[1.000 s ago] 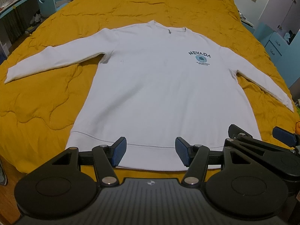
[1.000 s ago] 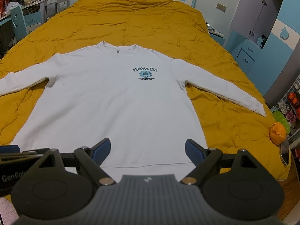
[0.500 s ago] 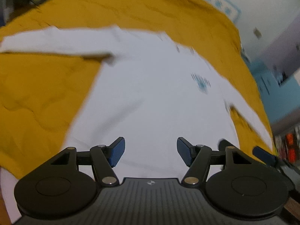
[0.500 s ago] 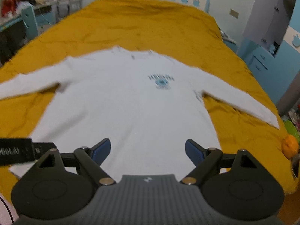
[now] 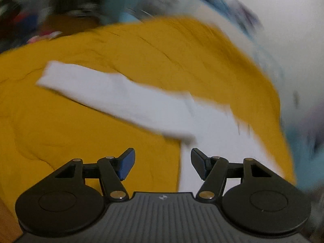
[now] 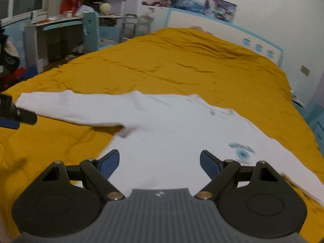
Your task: Fold small clothes
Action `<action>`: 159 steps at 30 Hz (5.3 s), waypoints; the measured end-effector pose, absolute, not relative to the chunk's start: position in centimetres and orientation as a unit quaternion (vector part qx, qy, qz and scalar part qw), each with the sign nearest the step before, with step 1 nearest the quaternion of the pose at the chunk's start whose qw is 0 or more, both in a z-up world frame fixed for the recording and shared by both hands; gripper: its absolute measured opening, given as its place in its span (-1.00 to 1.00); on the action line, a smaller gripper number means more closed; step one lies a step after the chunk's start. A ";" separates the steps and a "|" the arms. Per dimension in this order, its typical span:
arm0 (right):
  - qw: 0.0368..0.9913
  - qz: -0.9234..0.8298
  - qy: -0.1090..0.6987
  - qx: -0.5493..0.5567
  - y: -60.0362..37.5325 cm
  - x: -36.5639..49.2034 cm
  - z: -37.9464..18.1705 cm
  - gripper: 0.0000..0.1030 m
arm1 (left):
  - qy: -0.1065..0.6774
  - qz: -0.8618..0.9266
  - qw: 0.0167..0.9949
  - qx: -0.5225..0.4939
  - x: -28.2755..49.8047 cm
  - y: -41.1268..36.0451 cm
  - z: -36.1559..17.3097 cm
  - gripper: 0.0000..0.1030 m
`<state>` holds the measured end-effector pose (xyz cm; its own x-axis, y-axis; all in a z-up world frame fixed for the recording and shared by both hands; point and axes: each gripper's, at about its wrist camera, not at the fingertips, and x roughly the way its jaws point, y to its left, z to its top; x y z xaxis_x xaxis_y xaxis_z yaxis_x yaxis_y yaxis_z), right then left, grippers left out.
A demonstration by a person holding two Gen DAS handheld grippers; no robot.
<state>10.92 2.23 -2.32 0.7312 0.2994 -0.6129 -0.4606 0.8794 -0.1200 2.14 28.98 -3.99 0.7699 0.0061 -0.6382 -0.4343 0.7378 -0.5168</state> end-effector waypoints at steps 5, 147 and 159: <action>0.911 0.316 0.243 -0.103 5.5 12.8 -4.0 0.60 | 0.209 0.220 0.839 -0.452 0.1 36.9 -6.9 0.62; 0.817 -0.326 0.203 0.431 -57.8 20.2 -18.4 -0.05 | 0.407 -0.310 0.834 -0.207 29.8 -14.0 -13.1 0.17; 0.781 -0.362 0.172 0.480 -61.3 21.5 -21.6 0.00 | 0.454 -0.287 0.816 -0.211 30.4 -15.3 -16.6 0.17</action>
<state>21.53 -61.31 -21.57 0.6790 -0.3995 -0.6159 0.7299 0.2781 0.6244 30.41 -15.29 -16.56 0.4219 -0.6608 -0.6208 0.2775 0.7460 -0.6054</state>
